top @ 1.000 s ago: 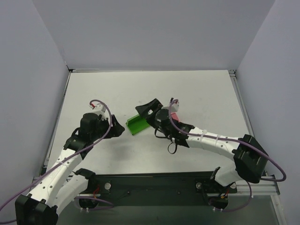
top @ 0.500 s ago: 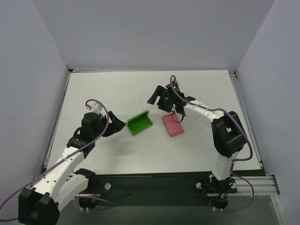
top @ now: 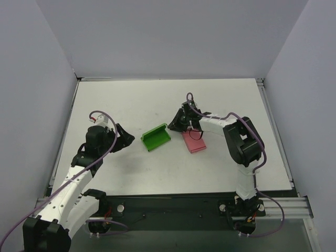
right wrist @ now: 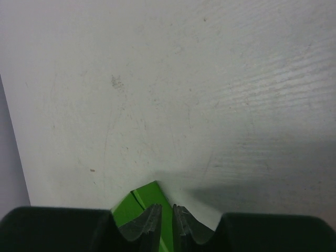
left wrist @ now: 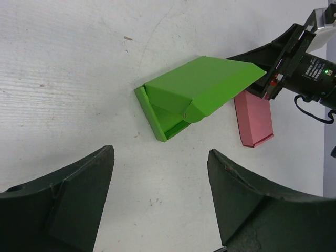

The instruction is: Fold the paper box

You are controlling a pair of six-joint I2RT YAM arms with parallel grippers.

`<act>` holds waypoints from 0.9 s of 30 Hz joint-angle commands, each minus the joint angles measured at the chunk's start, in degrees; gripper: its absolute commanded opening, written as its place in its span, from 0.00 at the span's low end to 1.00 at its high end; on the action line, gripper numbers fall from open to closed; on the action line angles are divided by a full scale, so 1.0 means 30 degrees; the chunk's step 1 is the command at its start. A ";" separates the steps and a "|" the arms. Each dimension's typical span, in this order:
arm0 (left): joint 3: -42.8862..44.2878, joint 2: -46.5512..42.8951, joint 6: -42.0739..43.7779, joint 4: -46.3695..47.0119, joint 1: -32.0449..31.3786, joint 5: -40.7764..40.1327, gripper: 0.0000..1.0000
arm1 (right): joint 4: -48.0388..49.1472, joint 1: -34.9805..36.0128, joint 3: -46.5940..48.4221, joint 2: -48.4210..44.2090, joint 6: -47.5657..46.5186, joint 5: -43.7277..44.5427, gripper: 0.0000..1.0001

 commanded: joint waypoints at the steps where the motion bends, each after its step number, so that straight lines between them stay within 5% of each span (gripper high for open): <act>1: 0.0683 -0.0088 0.0667 0.0152 0.0565 0.0697 0.82 | 0.1019 0.0399 -0.1020 0.0125 0.1029 -0.0513 0.17; 20: 0.1473 0.0937 0.2191 0.0065 0.2117 0.1812 0.82 | 0.3450 0.3038 -0.7349 -0.4121 0.2170 -0.1156 0.19; 23: 0.2058 0.1404 0.2483 0.0095 0.2294 0.2135 0.82 | 0.3712 0.2687 -0.8401 -0.5350 0.2668 -0.0630 0.26; 27: 0.3638 0.3043 0.3565 -0.0372 0.2382 0.2661 0.82 | 0.4709 0.2218 -0.9635 -0.7545 0.3576 -0.0686 0.48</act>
